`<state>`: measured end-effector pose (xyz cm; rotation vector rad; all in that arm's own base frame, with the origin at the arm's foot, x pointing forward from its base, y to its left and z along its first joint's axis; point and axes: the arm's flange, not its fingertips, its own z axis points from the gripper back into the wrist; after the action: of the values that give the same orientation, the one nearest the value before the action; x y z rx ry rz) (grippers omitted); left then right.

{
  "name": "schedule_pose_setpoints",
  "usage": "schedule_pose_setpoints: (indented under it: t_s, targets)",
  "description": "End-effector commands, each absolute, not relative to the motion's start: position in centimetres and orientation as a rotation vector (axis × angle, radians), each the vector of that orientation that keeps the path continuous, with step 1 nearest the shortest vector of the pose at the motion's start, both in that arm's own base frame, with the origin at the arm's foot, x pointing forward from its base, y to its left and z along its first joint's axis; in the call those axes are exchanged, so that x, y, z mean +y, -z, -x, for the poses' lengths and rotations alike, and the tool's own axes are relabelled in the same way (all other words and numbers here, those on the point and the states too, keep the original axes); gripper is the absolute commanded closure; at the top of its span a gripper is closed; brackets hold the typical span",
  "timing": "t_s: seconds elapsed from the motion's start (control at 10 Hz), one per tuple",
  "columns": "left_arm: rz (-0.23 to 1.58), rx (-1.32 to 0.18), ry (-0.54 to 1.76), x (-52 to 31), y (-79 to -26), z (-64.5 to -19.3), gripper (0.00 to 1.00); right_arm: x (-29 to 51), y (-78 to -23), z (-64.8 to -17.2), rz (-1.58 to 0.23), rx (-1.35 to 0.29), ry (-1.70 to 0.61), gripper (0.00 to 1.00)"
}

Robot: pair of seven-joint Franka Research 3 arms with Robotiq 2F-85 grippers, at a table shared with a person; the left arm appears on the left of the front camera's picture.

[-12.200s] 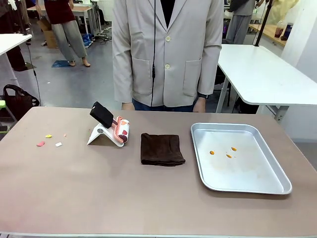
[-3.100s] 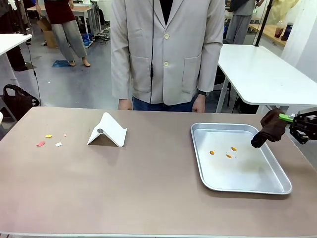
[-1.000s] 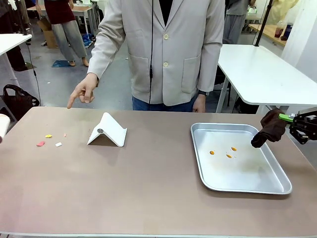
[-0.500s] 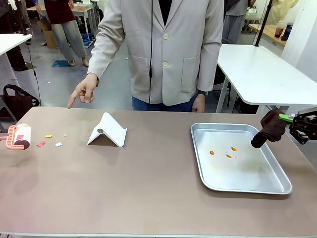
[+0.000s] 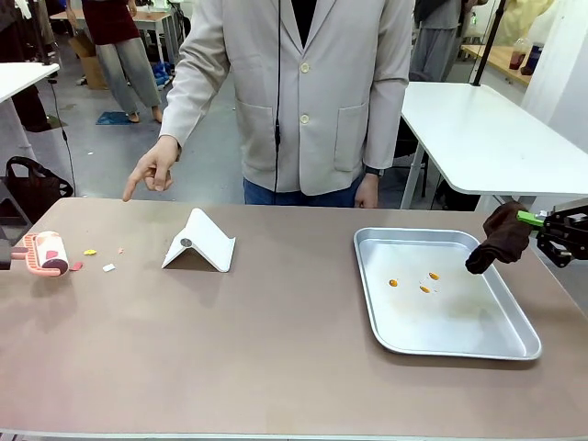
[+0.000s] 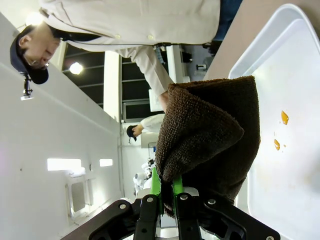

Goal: Clean the surface of the table.
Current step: If a person points to the right, clean the right side of the table with your right hand, and if they point to the left, clean the left side with your left hand.

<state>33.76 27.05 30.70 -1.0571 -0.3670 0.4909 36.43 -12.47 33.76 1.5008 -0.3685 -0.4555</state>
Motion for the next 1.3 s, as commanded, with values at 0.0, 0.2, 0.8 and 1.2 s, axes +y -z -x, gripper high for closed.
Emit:
schedule_pose_setpoints:
  t_s: [0.0,0.2,0.8,1.2]
  targets:
    - [1.023,-0.328,-0.508,25.6,-30.9,-33.7,0.79,-12.3,-34.3,-36.7,-1.522,-0.377,0.465,1.00]
    - [0.985,-0.308,-0.516,25.4,-30.2,-34.2,0.79,-12.3,-34.3,-36.7,-1.522,-0.377,0.465,1.00]
    - [0.922,-0.198,-0.502,22.3,-27.6,-37.2,0.79,-12.3,-34.3,-36.7,-1.522,-0.377,0.465,1.00]
    - [0.922,-0.137,-0.491,18.5,-26.4,-40.3,0.79,-12.3,-34.3,-36.7,-1.522,-0.377,0.465,1.00]
